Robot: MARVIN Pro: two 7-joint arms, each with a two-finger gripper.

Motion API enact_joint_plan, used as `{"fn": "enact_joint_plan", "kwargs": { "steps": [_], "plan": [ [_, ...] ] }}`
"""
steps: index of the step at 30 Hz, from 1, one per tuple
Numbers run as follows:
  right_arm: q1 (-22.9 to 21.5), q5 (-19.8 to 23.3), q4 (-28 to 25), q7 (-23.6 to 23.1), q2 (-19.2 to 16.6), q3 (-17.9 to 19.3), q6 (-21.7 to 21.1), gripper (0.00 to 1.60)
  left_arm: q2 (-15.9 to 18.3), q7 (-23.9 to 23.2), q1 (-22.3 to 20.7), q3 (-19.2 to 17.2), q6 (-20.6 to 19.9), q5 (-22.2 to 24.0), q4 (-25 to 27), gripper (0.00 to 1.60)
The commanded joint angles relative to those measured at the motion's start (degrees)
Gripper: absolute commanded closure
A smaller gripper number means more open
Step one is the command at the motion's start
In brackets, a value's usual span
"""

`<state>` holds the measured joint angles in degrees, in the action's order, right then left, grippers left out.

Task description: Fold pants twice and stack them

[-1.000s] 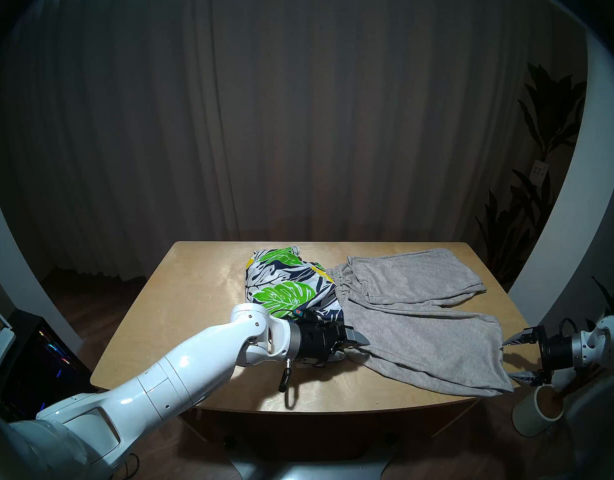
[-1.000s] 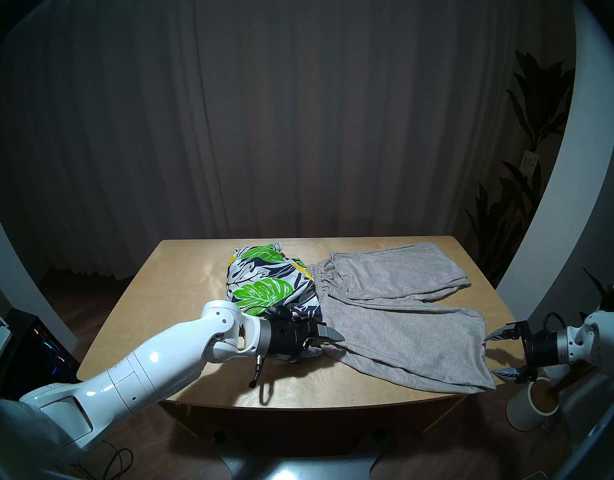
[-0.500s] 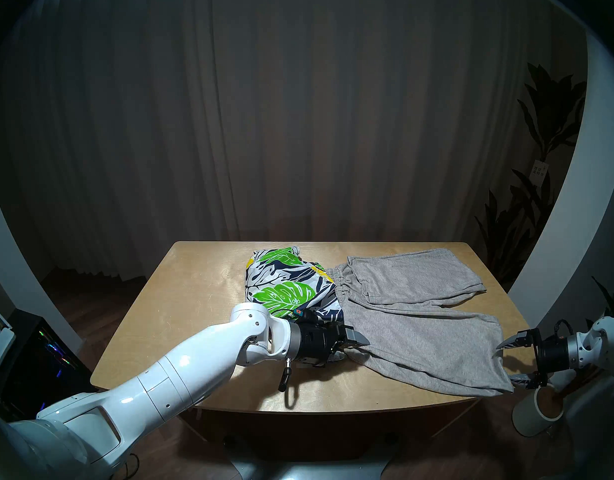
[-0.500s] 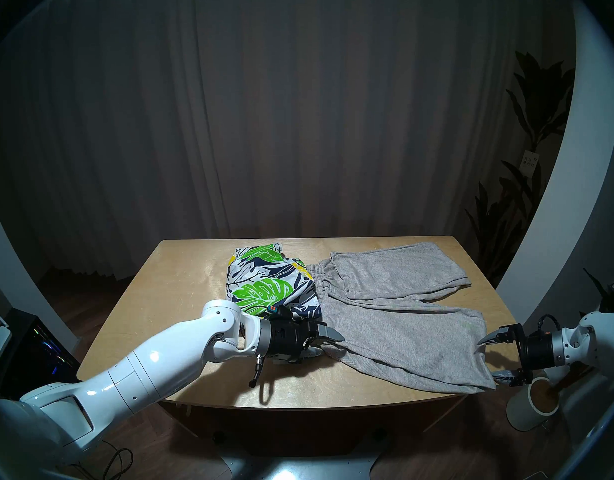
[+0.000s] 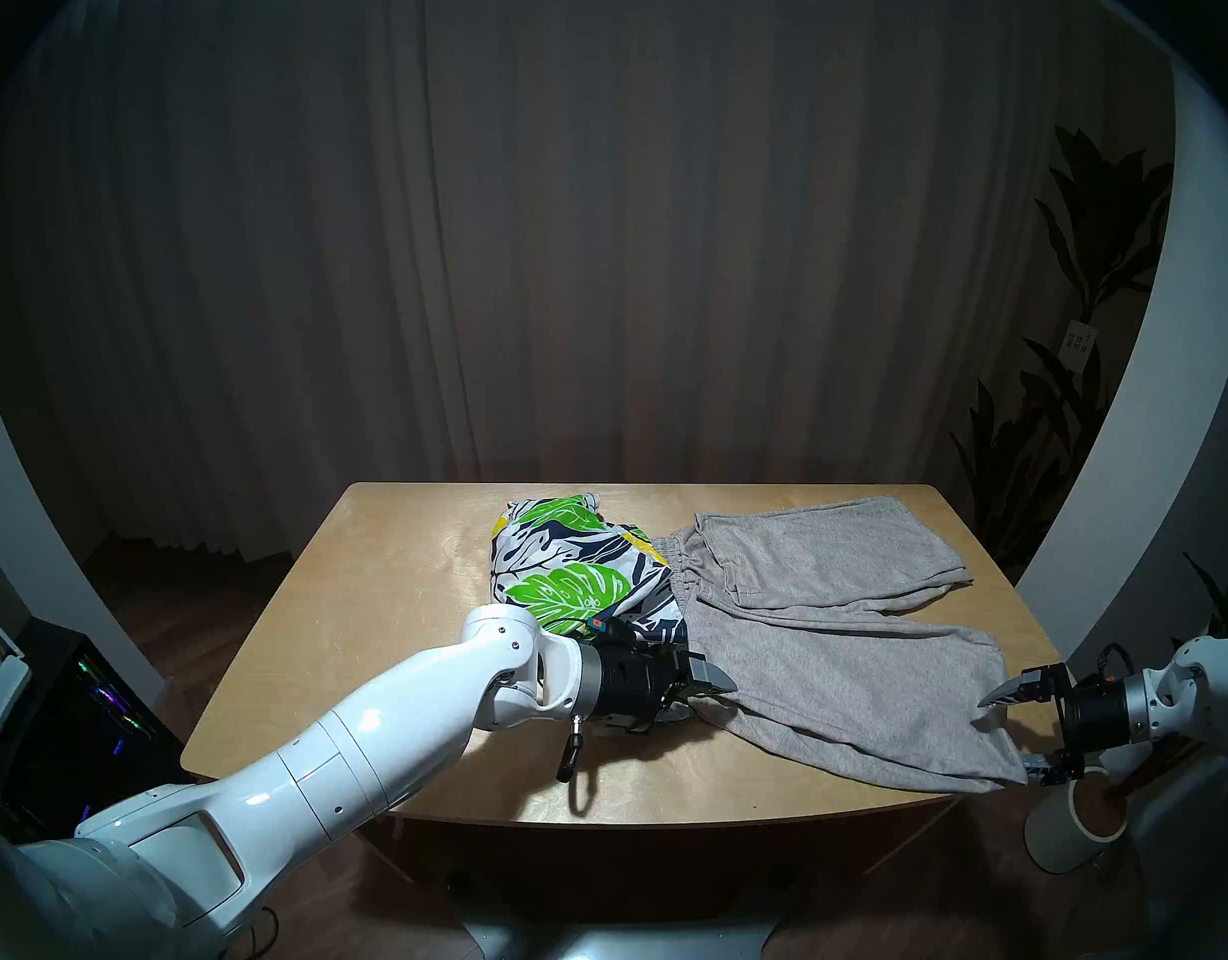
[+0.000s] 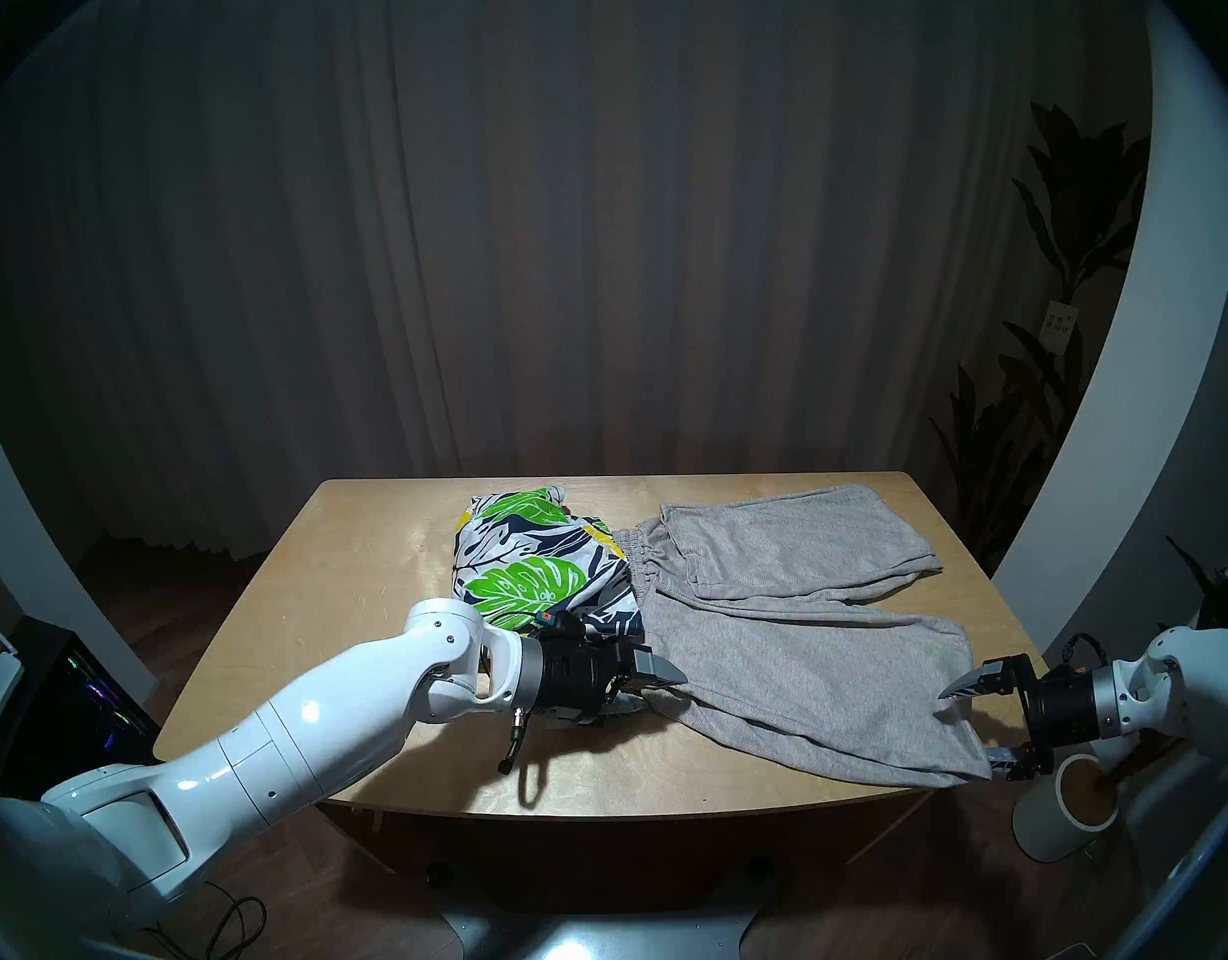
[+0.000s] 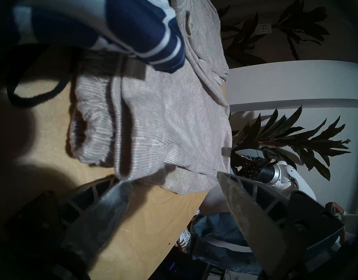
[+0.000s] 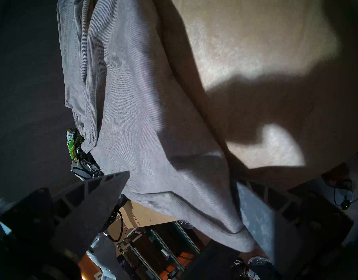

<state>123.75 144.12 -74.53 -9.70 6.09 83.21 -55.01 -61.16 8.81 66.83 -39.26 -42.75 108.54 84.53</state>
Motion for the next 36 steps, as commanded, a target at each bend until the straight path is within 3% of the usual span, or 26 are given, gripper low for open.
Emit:
{"fn": "enact_joint_plan", "kwargs": {
  "steps": [1, 29, 30, 31, 32, 34, 36],
  "plan": [
    [1.35, -0.61, -1.21, -0.70, -0.19, 0.07, 0.01, 0.00, -0.18, 0.90, 0.29, 0.06, 1.10, -0.35, -2.03, 0.00],
    [4.02, -4.11, -3.15, -4.27, -0.36, 1.18, 0.01, 0.00, -1.51, 1.22, 0.68, 0.03, 4.70, 1.07, -3.82, 0.00],
    [4.16, -4.30, -3.16, -4.49, -0.36, 1.28, 0.01, 0.00, -1.56, 1.23, 0.68, 0.04, 4.87, 1.16, -3.91, 0.10],
    [4.24, -4.41, -3.16, -4.62, -0.36, 1.35, 0.01, 0.00, -1.61, 1.27, 0.67, 0.05, 4.97, 1.18, -4.00, 0.36],
    [4.32, -4.52, -3.18, -4.74, -0.36, 1.39, 0.01, 0.00, -1.67, 1.38, 0.67, 0.06, 5.09, 1.19, -4.13, 0.76],
    [4.51, -4.75, -3.23, -5.01, -0.36, 1.46, 0.01, 0.00, -1.76, 1.56, 0.68, 0.07, 5.38, 1.24, -4.36, 0.78],
    [4.72, -4.98, -3.29, -5.32, -0.36, 1.56, 0.01, 0.00, -1.80, 1.72, 0.67, 0.06, 5.64, 1.25, -4.38, 0.90]
  ]
}}
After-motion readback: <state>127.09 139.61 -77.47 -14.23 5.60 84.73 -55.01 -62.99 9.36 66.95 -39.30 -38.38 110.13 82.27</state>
